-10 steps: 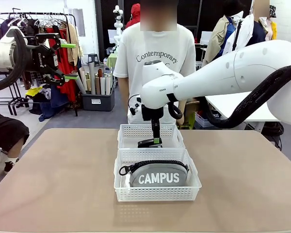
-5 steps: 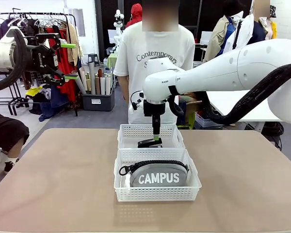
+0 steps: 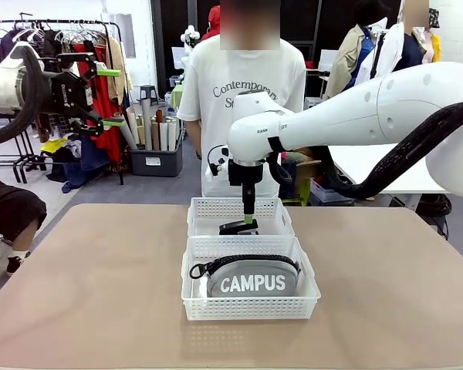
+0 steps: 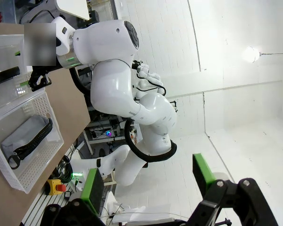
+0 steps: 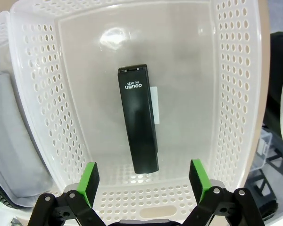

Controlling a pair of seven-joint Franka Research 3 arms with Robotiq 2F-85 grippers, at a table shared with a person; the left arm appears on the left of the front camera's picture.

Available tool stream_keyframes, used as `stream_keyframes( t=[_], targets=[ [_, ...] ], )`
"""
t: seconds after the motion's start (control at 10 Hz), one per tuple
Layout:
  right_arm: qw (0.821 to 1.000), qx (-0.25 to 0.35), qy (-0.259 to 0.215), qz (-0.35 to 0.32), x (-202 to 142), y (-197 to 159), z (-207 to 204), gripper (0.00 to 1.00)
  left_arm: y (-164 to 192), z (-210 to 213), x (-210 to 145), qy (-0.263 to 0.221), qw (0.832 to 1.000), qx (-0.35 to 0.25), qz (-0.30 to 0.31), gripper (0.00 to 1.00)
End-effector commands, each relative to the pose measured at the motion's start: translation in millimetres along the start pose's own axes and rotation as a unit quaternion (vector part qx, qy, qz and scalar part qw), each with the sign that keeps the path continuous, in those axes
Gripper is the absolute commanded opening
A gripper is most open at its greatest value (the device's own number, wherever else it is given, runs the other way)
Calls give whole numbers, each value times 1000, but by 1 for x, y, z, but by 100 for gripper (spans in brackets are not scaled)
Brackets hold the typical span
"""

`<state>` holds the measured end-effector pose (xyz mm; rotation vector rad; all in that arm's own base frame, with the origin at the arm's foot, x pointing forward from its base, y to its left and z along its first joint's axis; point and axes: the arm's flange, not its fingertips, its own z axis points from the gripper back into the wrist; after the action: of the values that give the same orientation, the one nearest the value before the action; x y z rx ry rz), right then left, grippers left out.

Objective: Distribute items into two baskets.
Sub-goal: Place the picked Stapler into the Organizing basket as instructed by the person.

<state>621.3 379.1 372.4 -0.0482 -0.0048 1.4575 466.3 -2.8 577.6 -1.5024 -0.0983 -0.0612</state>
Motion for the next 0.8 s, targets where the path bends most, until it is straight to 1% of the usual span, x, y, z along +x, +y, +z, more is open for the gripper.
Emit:
stream_keyframes(
  t=[0.0, 0.3, 0.4, 0.5, 0.6, 0.7],
  targets=[
    [1000, -7, 7, 0, 1, 0, 1, 100, -2, 1, -1, 3, 1000, -2, 3, 100],
    [1000, -7, 7, 0, 1, 0, 1, 100, -2, 1, -1, 3, 1000, -2, 3, 100],
    [1000, 0, 0, 0, 0, 0, 0, 100, -2, 1, -1, 3, 1000, -2, 3, 100],
    [999, 44, -14, -6, -6, 9, 12, 100, -2, 1, -1, 3, 1000, -2, 3, 100],
    [994, 91, -39, -38, -18, -5, 31, 100, -2, 1, -1, 3, 1000, -2, 3, 100],
    [989, 114, -53, -72, -26, -7, 40, 100, -2, 1, -1, 3, 1000, -2, 3, 100]
  ],
)
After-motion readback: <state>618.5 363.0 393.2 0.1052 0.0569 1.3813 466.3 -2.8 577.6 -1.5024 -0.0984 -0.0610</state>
